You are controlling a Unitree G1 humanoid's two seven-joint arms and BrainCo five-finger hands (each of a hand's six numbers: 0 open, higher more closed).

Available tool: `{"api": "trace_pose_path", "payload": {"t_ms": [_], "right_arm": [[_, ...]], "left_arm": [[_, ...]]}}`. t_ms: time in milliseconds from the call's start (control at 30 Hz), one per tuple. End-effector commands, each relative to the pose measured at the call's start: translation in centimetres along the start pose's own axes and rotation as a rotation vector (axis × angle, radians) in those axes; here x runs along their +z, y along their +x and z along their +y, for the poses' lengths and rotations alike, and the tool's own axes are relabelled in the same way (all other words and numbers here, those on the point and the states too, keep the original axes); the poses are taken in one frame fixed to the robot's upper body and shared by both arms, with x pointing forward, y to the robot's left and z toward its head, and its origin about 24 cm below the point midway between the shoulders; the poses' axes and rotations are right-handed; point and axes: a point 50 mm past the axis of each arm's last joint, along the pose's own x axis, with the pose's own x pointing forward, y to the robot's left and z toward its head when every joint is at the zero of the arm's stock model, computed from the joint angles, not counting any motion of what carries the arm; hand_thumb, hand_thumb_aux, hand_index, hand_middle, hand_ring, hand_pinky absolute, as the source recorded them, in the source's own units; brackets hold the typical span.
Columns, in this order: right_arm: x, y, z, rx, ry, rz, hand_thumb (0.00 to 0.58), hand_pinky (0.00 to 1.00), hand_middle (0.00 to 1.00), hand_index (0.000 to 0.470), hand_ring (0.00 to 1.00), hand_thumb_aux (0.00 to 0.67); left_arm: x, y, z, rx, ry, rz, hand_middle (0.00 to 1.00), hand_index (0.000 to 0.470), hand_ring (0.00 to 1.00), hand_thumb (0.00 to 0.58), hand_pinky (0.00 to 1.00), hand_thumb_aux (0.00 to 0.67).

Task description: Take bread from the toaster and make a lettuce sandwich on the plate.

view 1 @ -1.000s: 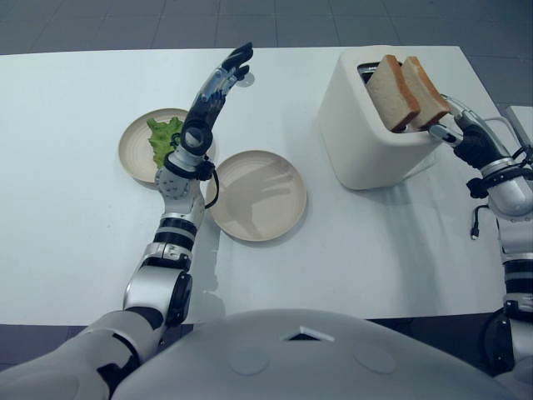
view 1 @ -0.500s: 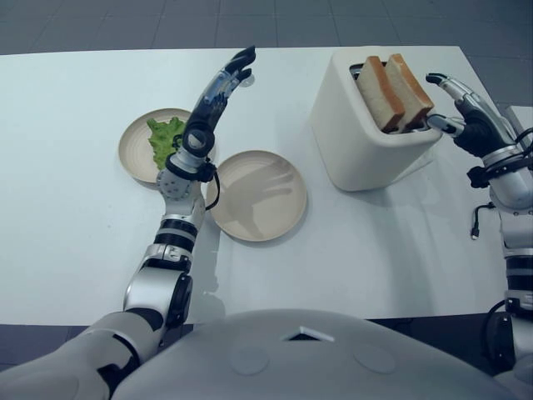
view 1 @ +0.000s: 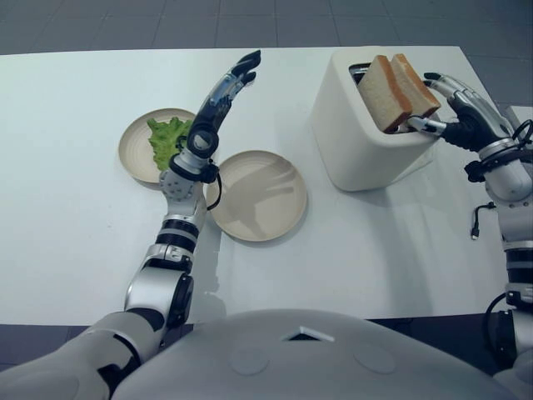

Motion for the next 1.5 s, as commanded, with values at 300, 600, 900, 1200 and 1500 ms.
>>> {"api": "trace_pose_path", "payload": {"t_ms": [300,600,900,1200,1500], "right_arm": [[1.5,0.8,-2.7,-0.188,0.039,-0.089,0.58,1.0,1.0,0.47,1.0,0.67],[3.6,1.0,-7.0,-0.541,0.175,-0.263,0.58,1.0,1.0,0.47,1.0,0.67],[5.7,0.0,-7.5,-0.599,0.51,-0.469,0.58,1.0,1.0,0.47,1.0,0.67],[11.3,0.4,0.6,-0.069,0.828,-0.606,0.58,1.0,1.0,0.47,1.0,0.67],[13.4,-1.1,12.6,0.495,0.742,-0.425,0.58,1.0,1.0,0.47,1.0,0.67]], "left_arm": [[0.4,0.1,1.7,-0.019,0.11,0.005,0.0,0.0,0.0,0.0,0.0,0.0],[0.9,-4.2,10.6,-0.255,0.994,0.429,0.0,0.0,0.0,0.0,0.0,0.0],[-0.4,-10.2,15.1,-0.462,1.225,0.93,0.0,0.0,0.0,0.0,0.0,0.0],[-2.3,-11.4,14.1,-0.564,1.15,1.057,0.0,0.133,0.0,0.281,0.0,0.189],[-3.3,-11.0,12.6,-0.632,1.108,1.015,0.0,0.243,0.0,0.445,0.0,0.347]]}}
